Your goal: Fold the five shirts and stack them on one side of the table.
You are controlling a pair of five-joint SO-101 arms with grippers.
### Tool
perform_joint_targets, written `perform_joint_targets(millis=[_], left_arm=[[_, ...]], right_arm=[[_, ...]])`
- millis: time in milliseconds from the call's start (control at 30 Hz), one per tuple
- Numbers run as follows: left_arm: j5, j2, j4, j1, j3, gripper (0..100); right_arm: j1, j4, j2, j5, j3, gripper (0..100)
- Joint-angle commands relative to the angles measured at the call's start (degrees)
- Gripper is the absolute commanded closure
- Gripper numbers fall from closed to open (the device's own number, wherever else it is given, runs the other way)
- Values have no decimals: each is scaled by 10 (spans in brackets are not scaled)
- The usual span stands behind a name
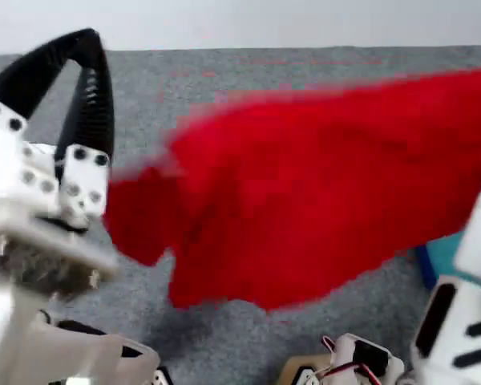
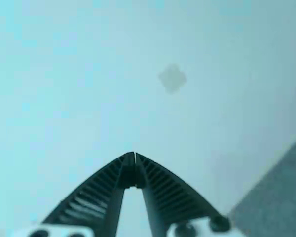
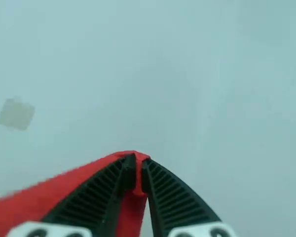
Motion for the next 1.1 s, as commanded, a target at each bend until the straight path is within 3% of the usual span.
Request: perform_joint_targets(millis=[0,200,433,600,767,1067], left_arm=[[-3,-41,11,-25,113,997],[2,-113,11,-28,409,997],[67,-121,-32,2,730,997],[133,-121,-76,62,837,997],[157,-121,-127,79,895,997],[210,-120,-271,134,961,997]], right_arm=[[6,-9,6,-7,29,989],[-65,-7,2,-3,164,989],[-116,-51,0,-3,357,989],[-123,-123,0,-2,408,989],[-138,-145,9,13,416,989],[-18,-291,19,92,544,989]])
